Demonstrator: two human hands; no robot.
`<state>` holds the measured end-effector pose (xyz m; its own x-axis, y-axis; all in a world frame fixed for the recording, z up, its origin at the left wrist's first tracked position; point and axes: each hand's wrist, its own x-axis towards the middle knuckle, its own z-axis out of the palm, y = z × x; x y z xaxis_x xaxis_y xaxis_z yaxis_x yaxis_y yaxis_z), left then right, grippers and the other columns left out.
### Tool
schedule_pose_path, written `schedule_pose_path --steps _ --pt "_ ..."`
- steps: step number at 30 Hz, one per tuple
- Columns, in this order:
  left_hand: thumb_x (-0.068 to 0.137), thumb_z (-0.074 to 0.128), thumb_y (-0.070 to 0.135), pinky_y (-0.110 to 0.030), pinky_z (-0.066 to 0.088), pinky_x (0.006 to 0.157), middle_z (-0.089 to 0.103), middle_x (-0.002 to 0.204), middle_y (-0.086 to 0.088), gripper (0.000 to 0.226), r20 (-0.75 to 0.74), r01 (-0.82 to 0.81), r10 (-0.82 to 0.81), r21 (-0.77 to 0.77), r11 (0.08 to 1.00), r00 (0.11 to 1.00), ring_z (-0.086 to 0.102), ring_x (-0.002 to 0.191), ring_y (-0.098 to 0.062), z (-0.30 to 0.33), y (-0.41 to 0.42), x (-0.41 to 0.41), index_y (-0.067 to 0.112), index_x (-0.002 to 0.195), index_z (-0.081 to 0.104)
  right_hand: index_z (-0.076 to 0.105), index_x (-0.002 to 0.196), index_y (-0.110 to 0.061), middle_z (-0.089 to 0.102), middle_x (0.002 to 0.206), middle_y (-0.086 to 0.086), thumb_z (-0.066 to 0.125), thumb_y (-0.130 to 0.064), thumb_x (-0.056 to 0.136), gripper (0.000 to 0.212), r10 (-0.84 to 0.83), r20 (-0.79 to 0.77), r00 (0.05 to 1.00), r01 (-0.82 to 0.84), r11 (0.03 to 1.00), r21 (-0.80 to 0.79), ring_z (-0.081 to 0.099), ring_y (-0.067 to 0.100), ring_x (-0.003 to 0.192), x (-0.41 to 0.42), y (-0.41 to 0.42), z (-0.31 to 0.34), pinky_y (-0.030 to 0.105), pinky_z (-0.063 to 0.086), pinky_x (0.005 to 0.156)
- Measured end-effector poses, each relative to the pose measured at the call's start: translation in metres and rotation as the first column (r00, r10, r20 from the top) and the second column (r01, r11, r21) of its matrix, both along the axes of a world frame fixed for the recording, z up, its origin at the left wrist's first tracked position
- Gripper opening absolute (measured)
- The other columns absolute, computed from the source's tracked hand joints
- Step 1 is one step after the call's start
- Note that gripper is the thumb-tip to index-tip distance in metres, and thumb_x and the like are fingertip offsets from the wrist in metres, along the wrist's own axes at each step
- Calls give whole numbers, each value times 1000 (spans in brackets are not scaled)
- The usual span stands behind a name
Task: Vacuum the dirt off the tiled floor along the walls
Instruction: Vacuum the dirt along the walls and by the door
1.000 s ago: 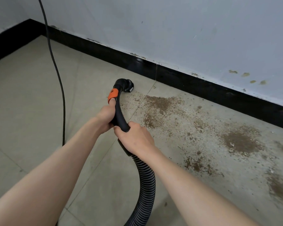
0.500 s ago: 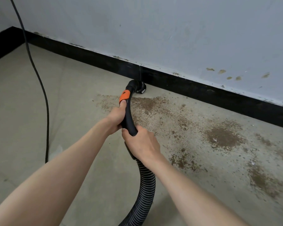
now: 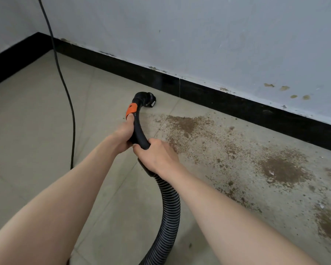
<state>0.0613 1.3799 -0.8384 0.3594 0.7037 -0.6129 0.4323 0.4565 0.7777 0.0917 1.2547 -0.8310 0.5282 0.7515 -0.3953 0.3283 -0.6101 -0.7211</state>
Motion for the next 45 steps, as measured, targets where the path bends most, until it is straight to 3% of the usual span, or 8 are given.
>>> schedule_pose_path --steps 5,9,12,19,29,38,41,45 --pt "100 33 46 -36 47 83 58 114 -14 52 18 -161 160 75 984 987 56 99 -27 -12 42 -24 2 125 45 52 92 -22 55 79 1 48 -57 90 36 116 31 993 -116 993 0 58 29 80 -10 43 -7 33 41 63" --pt "100 34 46 -34 48 80 56 106 -13 55 29 -225 223 111 968 974 56 92 -24 -24 72 -32 0 128 44 54 98 -21 55 85 3 47 -56 91 37 176 65 982 -177 984 7 53 29 82 -10 73 -14 34 40 66" --pt "100 33 48 -34 49 82 56 104 -11 55 56 -233 228 99 968 972 56 93 -23 -29 89 -36 2 127 45 52 97 -22 49 75 -1 47 -57 91 36 203 86 975 -204 979 4 52 28 79 -10 90 -20 33 37 60" --pt "101 31 45 -35 48 88 56 90 -7 40 41 -228 225 97 969 973 56 92 -23 -37 89 -45 7 112 42 54 97 -20 50 74 -1 47 -60 90 41 193 72 979 -194 981 16 53 29 78 -22 90 -34 33 37 60" --pt "98 33 40 -29 41 61 43 76 -3 32 28 -110 114 -103 989 993 44 67 -17 -21 51 -79 13 84 43 48 82 -25 48 66 -5 45 -64 86 39 167 56 984 -167 986 -4 51 28 73 -58 31 -40 34 37 62" --pt "100 37 42 -33 43 71 46 81 -4 38 -9 -87 86 -84 993 996 48 71 -17 -3 -12 -70 7 114 42 51 82 -24 61 80 1 47 -62 85 39 152 48 987 -151 988 -26 62 30 83 -53 -22 -22 34 46 66" --pt "101 35 37 -31 44 63 46 82 -4 34 -16 -60 59 -42 997 998 49 72 -17 -3 -28 -71 5 112 41 54 86 -24 61 79 1 47 -63 85 39 144 59 988 -142 989 -45 62 30 84 -54 -37 -20 34 47 67" --pt "101 34 37 -35 45 72 48 84 -5 36 -27 -29 28 -27 999 999 51 75 -18 -2 -35 -74 5 115 42 53 82 -24 61 79 1 48 -62 85 38 152 45 987 -150 988 -41 63 30 83 -55 -46 -15 34 47 66"
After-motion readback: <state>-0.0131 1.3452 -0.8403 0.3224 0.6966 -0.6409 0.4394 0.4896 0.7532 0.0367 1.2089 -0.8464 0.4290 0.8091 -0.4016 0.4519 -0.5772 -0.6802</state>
